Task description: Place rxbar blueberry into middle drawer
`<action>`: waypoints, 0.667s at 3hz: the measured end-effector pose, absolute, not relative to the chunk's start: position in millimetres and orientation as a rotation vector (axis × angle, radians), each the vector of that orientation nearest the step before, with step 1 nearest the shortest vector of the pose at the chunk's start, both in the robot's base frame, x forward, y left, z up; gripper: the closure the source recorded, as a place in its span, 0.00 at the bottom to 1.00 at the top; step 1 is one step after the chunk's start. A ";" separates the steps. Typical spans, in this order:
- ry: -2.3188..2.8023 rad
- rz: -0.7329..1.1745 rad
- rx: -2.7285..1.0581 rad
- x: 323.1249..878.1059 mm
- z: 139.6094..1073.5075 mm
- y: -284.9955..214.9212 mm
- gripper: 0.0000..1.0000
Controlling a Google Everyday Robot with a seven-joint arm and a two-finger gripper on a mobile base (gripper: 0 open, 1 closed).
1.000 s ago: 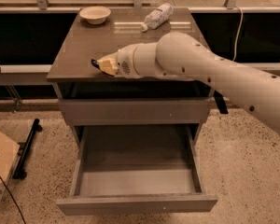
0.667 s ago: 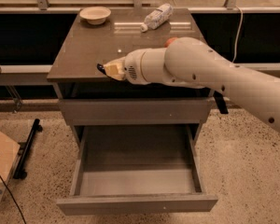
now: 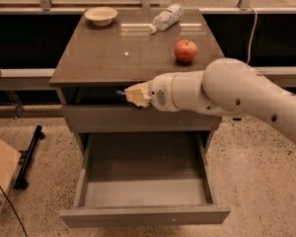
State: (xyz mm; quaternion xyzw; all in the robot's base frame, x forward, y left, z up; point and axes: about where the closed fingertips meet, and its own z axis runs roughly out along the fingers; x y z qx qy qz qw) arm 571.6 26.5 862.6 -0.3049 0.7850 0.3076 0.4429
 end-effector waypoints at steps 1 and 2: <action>2.036 0.793 -0.686 559.7 832.8 4.2 1.00; 2.113 0.808 -0.621 551.9 799.5 -13.5 1.00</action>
Offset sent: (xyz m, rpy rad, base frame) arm -0.0298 -0.0679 -0.1176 0.0064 0.2811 -0.1499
